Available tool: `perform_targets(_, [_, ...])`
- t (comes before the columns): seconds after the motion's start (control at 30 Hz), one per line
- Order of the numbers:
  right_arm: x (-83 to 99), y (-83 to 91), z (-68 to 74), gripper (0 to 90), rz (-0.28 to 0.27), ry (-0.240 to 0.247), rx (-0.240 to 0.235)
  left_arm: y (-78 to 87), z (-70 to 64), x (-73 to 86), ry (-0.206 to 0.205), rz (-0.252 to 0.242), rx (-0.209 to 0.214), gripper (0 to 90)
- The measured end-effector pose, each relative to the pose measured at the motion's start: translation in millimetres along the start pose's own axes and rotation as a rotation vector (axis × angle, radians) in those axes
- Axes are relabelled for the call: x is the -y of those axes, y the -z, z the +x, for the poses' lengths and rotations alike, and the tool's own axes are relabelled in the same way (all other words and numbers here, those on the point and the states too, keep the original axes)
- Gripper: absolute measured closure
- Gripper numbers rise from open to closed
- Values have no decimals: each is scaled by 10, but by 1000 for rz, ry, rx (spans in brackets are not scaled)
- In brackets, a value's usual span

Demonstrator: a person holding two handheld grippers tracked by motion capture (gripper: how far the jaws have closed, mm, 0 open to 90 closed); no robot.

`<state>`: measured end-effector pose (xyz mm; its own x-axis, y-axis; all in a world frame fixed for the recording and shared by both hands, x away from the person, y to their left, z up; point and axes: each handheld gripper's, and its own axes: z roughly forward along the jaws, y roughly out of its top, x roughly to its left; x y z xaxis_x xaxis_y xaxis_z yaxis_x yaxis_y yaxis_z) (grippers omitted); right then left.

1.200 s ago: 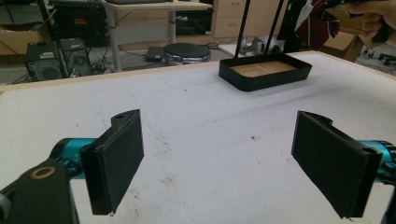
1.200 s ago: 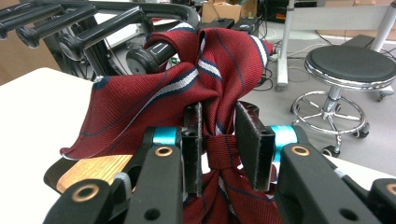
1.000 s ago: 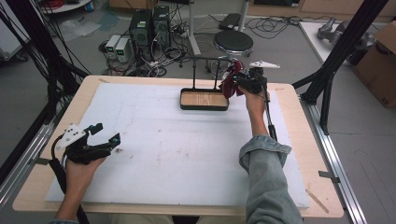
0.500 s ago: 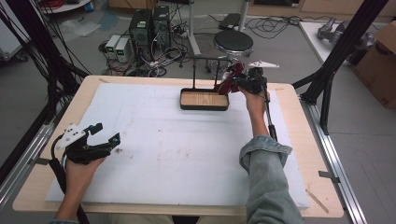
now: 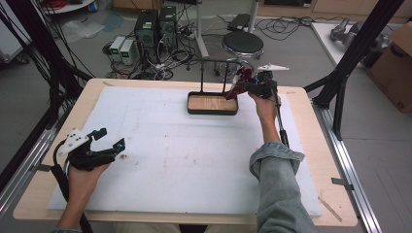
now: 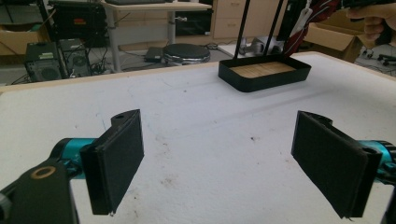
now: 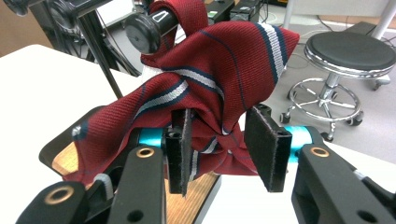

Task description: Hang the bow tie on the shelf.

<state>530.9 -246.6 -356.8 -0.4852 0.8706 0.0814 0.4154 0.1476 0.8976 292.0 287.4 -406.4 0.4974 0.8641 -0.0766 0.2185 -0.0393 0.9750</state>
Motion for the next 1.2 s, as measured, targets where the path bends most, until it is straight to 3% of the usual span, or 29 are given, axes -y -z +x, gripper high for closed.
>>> perform_targets(0.57, [-25,75,-14,425,46,20,30,9,-7,-15,-6,-6,-2,171])
perform_targets(0.87, [-51,147,25,418,80,45,48,12,-20,-26,-5,-13,1,171])
perform_targets(1.2, [-60,262,32,420,136,28,63,13,-40,-38,-7,-15,5,171])
